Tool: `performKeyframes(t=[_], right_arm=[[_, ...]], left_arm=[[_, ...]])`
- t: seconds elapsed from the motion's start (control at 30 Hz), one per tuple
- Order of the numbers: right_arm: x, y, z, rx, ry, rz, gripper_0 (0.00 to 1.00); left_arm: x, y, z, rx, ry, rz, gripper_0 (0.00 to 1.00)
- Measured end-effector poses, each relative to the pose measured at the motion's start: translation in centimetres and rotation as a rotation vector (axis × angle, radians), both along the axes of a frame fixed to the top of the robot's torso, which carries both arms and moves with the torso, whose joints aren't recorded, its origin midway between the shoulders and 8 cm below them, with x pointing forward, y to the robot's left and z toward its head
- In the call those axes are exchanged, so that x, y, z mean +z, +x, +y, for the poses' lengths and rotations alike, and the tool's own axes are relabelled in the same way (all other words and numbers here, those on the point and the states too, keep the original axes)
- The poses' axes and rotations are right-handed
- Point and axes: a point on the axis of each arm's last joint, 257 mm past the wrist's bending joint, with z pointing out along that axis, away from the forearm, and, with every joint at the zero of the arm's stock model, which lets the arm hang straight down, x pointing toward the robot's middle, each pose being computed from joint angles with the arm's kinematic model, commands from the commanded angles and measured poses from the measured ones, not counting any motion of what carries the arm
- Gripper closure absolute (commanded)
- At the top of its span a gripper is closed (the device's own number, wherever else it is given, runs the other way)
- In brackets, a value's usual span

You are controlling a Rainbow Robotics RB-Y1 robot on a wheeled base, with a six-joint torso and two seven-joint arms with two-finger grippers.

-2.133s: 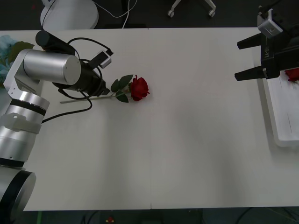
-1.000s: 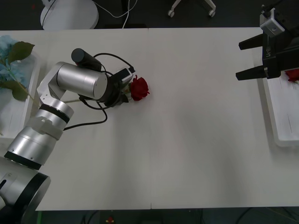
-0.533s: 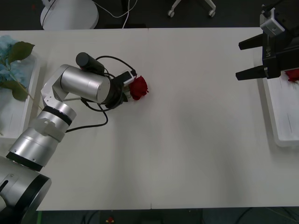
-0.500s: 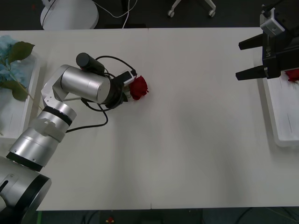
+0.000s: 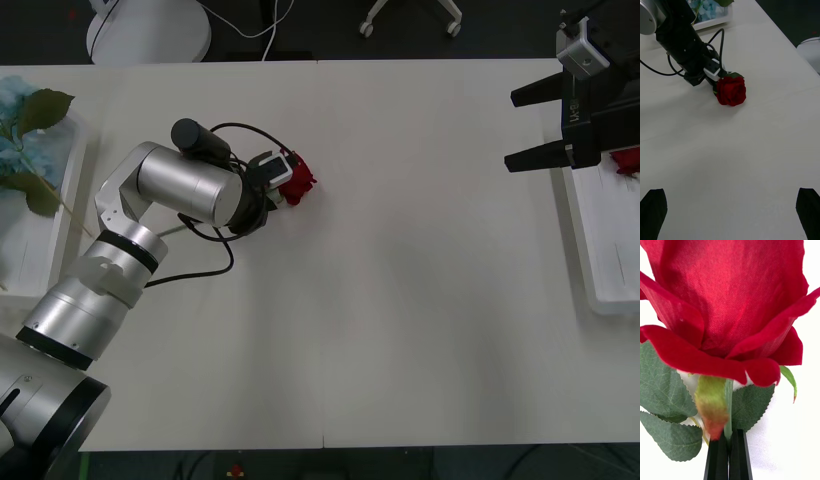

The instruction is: Put the red flowers into the right box and the blue flowers into the left box

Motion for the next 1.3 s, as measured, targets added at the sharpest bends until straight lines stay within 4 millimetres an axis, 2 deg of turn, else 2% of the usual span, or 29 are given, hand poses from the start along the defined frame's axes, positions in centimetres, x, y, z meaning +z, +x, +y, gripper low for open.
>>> performKeyframes(t=[0.1,0.2,0.43,0.53,0.63,0.73,0.9,1.1,1.2,1.3], right_arm=[[0.0,0.0,0.0,0.000,0.000,0.000,0.00],[0.0,0.0,0.0,-0.001,0.000,0.000,0.00],[-0.1,0.0,-0.1,-0.002,0.001,0.002,0.00],[-0.1,0.1,-0.1,-0.004,0.001,0.004,0.00],[-0.3,0.2,-0.5,-0.013,0.002,0.014,0.00],[-0.9,0.0,-1.2,-0.022,0.010,0.046,0.00],[-1.5,-0.9,-2.0,-0.020,0.056,0.129,0.00],[-2.0,-2.7,-2.0,0.026,0.080,0.203,0.00],[-2.1,-3.8,-1.6,0.049,0.119,0.234,0.00],[-3.1,-4.8,-1.5,0.055,0.151,0.270,0.00]], left_arm=[[0.7,0.1,-0.6,-0.004,-0.023,-0.008,1.00],[2.6,-0.2,-1.7,-0.005,-0.080,-0.001,1.00],[10.1,-1.6,-3.6,-0.024,-0.311,-0.019,1.00],[12.9,-3.1,-5.2,-0.041,-0.480,-0.017,1.00],[14.8,-5.0,-6.2,0.006,-0.695,0.039,1.00],[16.2,-7.1,-7.0,0.052,-0.888,0.120,1.00],[18.1,-9.8,-8.7,0.017,-1.072,0.168,1.00],[20.3,-9.6,-11.0,0.033,-1.287,0.123,1.00],[21.1,-9.5,-13.3,0.050,-1.394,0.092,1.00],[21.9,-10.2,-16.0,0.044,-1.475,0.096,1.00]])
